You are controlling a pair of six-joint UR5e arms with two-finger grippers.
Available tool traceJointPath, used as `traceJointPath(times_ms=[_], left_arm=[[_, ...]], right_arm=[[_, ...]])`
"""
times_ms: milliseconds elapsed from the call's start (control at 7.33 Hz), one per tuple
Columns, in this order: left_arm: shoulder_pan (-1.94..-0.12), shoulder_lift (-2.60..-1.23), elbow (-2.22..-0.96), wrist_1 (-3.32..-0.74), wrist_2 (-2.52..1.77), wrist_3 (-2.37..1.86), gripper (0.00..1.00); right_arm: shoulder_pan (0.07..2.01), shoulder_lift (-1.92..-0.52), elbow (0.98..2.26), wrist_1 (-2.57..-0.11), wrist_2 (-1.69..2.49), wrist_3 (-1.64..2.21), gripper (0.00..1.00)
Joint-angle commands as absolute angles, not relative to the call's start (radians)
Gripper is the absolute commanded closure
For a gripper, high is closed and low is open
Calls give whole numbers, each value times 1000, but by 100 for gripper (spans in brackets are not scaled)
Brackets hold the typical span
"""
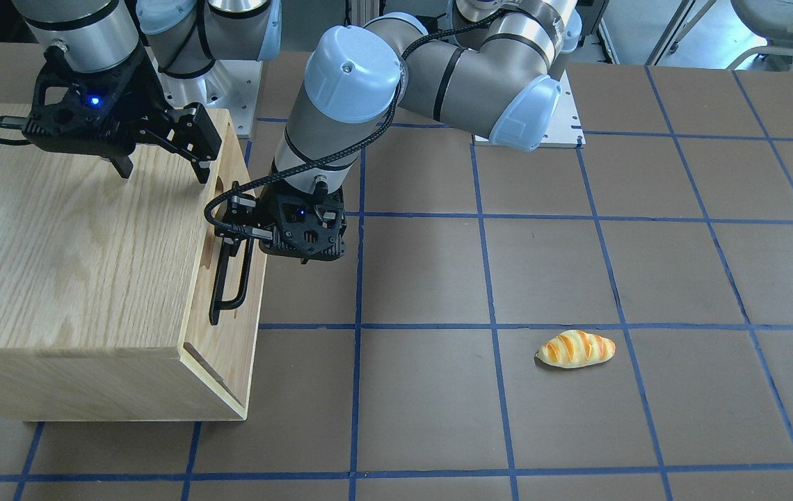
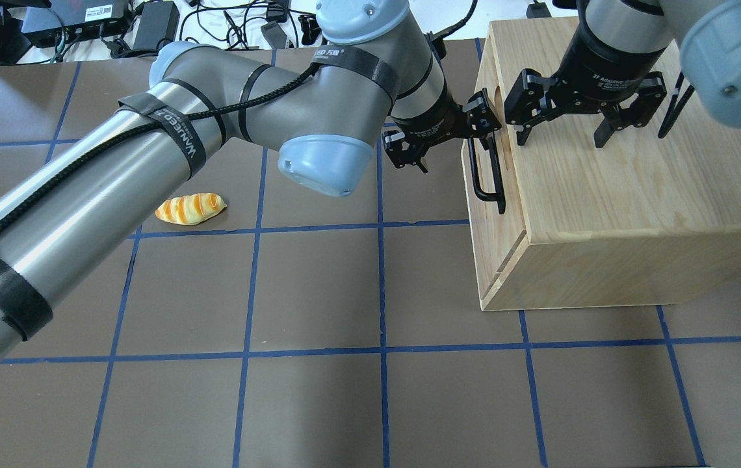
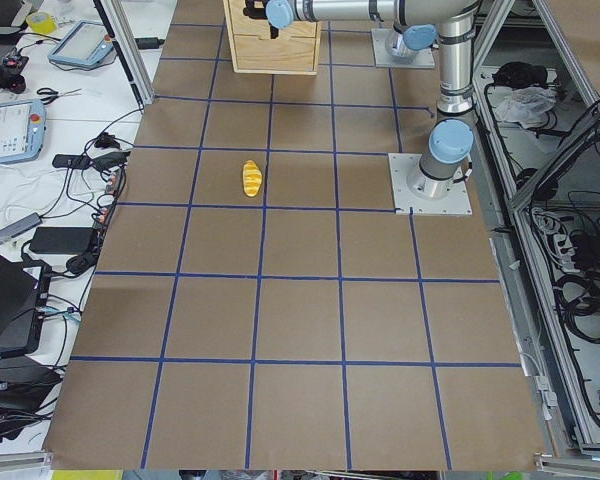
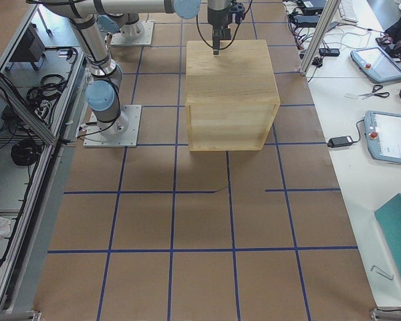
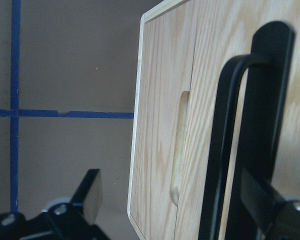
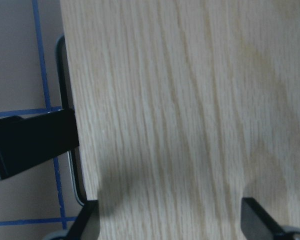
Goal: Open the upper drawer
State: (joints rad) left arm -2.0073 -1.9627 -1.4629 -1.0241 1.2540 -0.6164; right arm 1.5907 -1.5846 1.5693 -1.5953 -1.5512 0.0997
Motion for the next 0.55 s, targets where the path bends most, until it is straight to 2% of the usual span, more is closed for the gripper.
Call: traceJointPath(times_ms=[0, 409], left_arm=[[-2008, -1971, -1463, -1025, 1259, -623, 0], [-2008, -1986, -1463, -1025, 1261, -624, 0]], right_arm=[[1591, -1585, 1569, -1595, -1551, 100, 0], [1591, -1585, 1569, -1595, -1552, 100, 0]])
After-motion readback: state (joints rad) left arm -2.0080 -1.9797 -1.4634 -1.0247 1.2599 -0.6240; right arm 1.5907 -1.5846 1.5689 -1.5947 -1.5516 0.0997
